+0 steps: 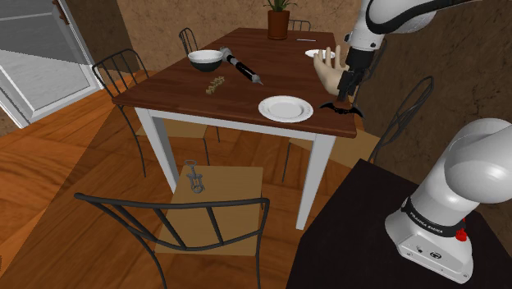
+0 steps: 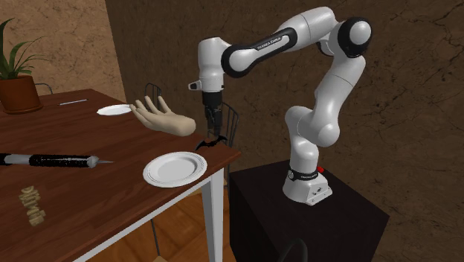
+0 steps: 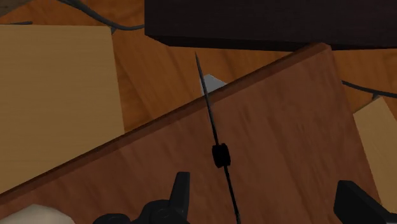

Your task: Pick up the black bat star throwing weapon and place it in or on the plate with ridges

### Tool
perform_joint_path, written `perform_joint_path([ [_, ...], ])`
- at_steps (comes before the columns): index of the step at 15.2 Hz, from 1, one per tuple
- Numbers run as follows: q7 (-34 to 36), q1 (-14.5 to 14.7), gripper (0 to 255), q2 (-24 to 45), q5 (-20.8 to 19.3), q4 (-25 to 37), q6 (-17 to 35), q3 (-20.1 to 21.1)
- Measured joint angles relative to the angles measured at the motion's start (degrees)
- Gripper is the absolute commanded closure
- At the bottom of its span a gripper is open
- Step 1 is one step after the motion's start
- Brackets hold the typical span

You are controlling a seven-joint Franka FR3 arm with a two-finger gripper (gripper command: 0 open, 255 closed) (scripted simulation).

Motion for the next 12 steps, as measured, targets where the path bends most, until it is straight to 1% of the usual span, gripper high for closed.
perform_joint_path([
  [3, -3.13, -0.14, 0, 2.61, -0.03, -0.31, 3.09, -2.41],
  [9, -3.75, 0.17, 0, 4.73, 0.21, -3.34, 8.24, -3.14],
  [12, -3.84, 0.14, 0, 4.86, 0.17, -3.94, 8.97, -3.25],
])
